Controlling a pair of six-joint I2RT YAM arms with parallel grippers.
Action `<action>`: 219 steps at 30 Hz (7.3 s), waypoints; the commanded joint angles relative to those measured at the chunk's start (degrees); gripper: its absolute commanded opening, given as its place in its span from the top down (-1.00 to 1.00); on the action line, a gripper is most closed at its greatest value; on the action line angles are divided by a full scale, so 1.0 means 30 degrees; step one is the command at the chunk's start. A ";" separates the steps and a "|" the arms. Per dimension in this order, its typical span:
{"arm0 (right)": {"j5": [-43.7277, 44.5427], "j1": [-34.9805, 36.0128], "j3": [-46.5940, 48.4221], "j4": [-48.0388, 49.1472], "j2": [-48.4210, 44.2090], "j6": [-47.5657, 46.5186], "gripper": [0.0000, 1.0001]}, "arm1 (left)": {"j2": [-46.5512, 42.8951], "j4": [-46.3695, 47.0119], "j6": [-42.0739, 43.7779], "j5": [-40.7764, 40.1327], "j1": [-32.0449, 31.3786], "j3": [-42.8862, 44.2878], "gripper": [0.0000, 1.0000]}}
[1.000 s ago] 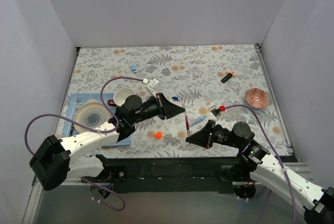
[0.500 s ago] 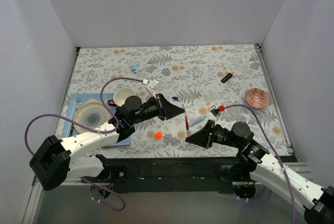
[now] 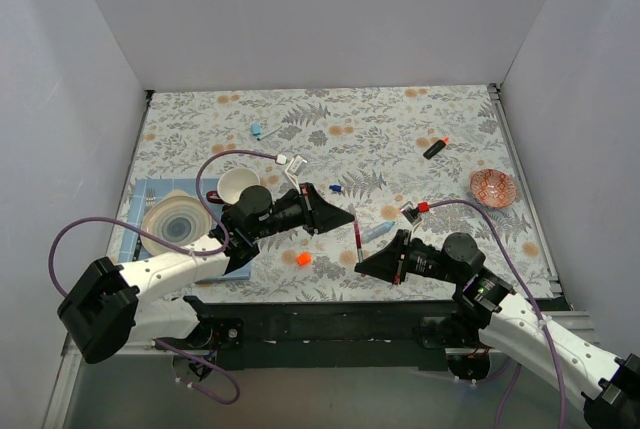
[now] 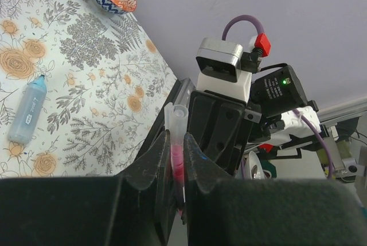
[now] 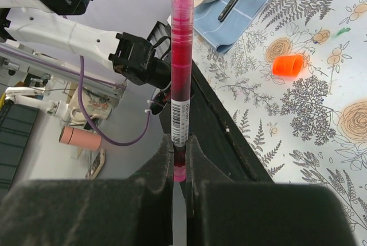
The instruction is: Insert the pens into the pen caps
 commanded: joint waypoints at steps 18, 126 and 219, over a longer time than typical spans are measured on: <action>0.2080 0.0082 0.1420 -0.0093 -0.0659 -0.3468 0.97 | 0.1771 0.0508 0.0394 0.4160 -0.0562 0.0633 0.97; 0.1523 0.0053 0.1712 -0.1763 -0.2036 -0.3175 0.97 | 0.2063 -0.5969 0.4672 0.2519 -0.0680 0.5907 1.00; 0.6473 -0.0709 0.7659 -0.9407 -0.3558 -0.5959 -0.81 | 0.5222 -1.3700 0.3090 -0.6152 0.4208 0.8102 1.00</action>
